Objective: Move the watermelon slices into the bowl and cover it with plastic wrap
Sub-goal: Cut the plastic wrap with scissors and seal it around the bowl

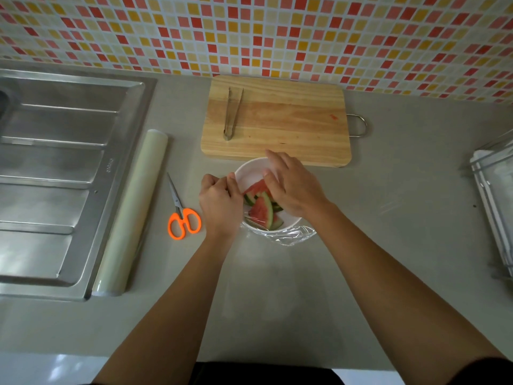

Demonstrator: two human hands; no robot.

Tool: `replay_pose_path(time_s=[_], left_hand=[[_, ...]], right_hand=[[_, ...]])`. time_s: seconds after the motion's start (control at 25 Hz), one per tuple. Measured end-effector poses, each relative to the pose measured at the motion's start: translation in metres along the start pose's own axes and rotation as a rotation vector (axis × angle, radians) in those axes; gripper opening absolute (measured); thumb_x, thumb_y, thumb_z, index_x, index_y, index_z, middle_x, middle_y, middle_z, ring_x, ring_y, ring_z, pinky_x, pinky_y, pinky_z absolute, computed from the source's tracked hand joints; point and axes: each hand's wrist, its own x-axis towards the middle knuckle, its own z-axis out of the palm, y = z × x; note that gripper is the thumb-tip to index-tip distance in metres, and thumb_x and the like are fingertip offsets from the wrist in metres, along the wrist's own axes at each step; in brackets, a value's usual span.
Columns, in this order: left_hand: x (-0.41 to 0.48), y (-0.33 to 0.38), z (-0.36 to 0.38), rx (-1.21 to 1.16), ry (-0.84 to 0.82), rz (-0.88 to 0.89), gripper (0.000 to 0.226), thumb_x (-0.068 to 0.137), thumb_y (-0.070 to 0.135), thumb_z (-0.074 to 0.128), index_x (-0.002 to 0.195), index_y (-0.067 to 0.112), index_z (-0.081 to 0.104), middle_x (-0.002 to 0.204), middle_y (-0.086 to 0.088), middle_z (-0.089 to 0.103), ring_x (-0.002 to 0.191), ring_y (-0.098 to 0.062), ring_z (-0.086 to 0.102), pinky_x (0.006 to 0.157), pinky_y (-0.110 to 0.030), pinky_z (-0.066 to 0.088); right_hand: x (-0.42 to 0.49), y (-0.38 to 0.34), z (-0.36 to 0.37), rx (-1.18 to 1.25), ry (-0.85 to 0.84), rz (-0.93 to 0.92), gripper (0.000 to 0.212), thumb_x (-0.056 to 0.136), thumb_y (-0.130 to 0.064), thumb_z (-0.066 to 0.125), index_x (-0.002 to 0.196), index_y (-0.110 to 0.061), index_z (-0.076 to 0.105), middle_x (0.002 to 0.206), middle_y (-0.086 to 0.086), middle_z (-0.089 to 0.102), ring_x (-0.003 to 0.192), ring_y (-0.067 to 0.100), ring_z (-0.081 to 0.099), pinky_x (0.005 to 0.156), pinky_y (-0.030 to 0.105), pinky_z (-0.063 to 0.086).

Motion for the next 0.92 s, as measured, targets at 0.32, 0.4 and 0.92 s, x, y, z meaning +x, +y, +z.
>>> replay_pose_path(time_s=[0.32, 0.4, 0.92], left_hand=[[-0.004, 0.005, 0.004, 0.034, 0.033, -0.075, 0.037, 0.097, 0.015, 0.047, 0.083, -0.012, 0.069, 0.089, -0.022, 0.055, 0.064, -0.018, 0.040, 0.058, -0.020, 0.018], [-0.004, 0.005, 0.005, 0.045, 0.038, -0.081, 0.038, 0.098, 0.017, 0.045, 0.085, -0.011, 0.068, 0.090, -0.020, 0.055, 0.065, -0.017, 0.039, 0.059, -0.020, 0.019], [-0.004, 0.002, 0.002, -0.004, -0.027, -0.103, 0.042, 0.098, 0.020, 0.044, 0.084, -0.012, 0.067, 0.087, -0.016, 0.051, 0.072, -0.019, 0.044, 0.061, -0.020, 0.021]], right_hand=[[-0.013, 0.009, 0.012, 0.961, 0.208, 0.394, 0.068, 0.076, -0.064, 0.031, 0.133, -0.031, 0.047, 0.144, -0.001, 0.046, 0.134, 0.016, 0.041, 0.116, 0.042, 0.028], [-0.025, 0.005, 0.020, 0.990, 0.280, 0.411, 0.079, 0.072, -0.069, 0.028, 0.140, -0.029, 0.038, 0.147, -0.005, 0.038, 0.136, 0.013, 0.035, 0.117, 0.041, 0.025], [-0.060, -0.012, 0.043, 0.560, 0.450, 0.541, 0.103, 0.072, -0.078, 0.004, 0.149, -0.009, 0.012, 0.157, 0.012, 0.018, 0.147, 0.023, 0.014, 0.119, 0.035, 0.014]])
